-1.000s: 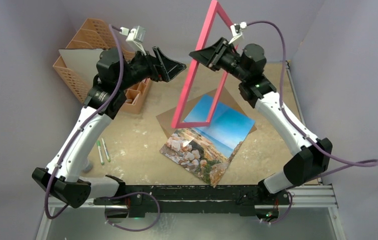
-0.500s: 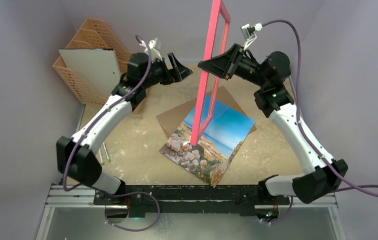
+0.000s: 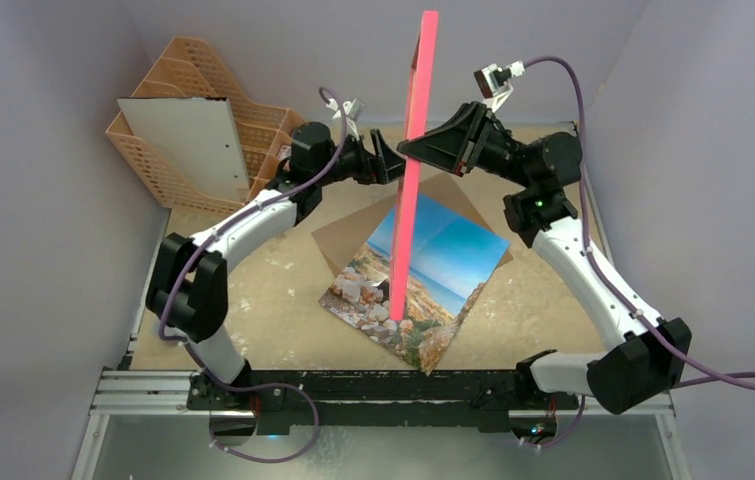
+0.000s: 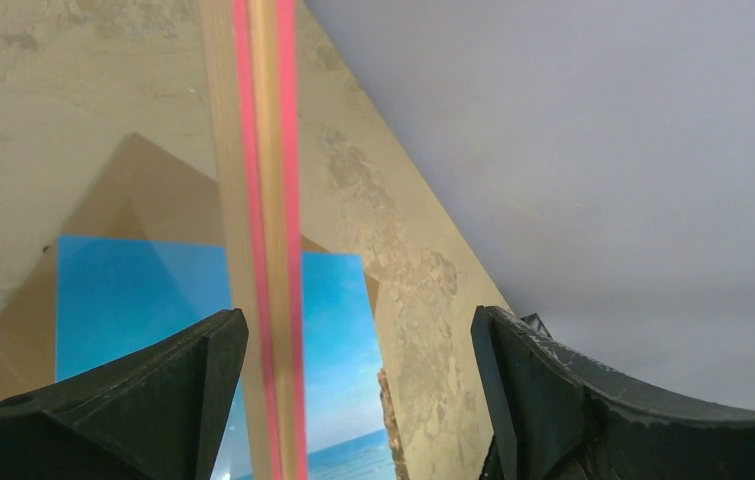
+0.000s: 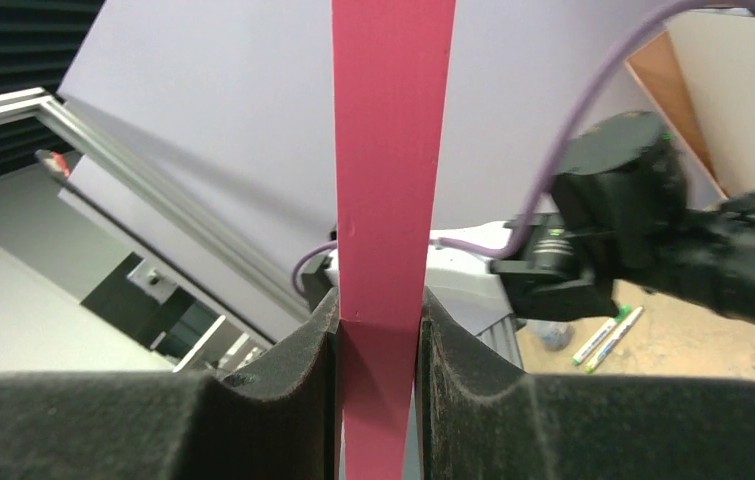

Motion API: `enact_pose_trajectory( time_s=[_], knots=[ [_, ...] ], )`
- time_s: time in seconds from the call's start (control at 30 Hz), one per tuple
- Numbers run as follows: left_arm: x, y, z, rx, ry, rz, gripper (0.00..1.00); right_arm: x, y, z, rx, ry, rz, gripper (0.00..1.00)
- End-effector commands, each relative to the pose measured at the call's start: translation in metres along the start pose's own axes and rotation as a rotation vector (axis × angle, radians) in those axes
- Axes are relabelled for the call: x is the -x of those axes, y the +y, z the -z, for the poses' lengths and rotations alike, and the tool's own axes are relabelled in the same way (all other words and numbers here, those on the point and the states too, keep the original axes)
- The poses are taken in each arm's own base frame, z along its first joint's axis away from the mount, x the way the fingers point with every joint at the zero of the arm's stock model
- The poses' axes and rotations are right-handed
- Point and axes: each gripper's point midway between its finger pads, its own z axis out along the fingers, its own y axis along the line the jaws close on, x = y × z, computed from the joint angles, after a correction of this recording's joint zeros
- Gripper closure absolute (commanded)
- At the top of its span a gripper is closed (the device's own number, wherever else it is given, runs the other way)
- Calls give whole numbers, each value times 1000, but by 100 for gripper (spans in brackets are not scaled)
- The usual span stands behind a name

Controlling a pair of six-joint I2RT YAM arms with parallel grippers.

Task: Put the photo into the frame
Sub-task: Turn over the photo frame at the center of the board.

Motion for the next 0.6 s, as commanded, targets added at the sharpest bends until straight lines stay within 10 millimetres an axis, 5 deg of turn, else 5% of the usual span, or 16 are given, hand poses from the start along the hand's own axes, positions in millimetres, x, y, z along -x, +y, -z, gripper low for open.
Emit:
enact_pose_trajectory(
  time_s=[0.0, 0.13, 0.23, 0.43, 0.57],
  knots=[
    [7, 8, -22, -54, -20, -68, 13, 2, 58, 7, 184, 5, 98, 89],
    [3, 36, -36, 38, 13, -81, 15, -1, 64, 9, 200, 17, 87, 89],
    [-1, 39, -38, 32, 25, -80, 22, -5, 64, 11, 201, 34, 68, 89],
    [-1, 20, -28, -56, 25, -69, 57, -10, 53, 12, 176, 46, 34, 88],
    [6, 27, -12, -29, 0, -74, 77, -9, 42, 11, 120, 27, 39, 86]
  ],
)
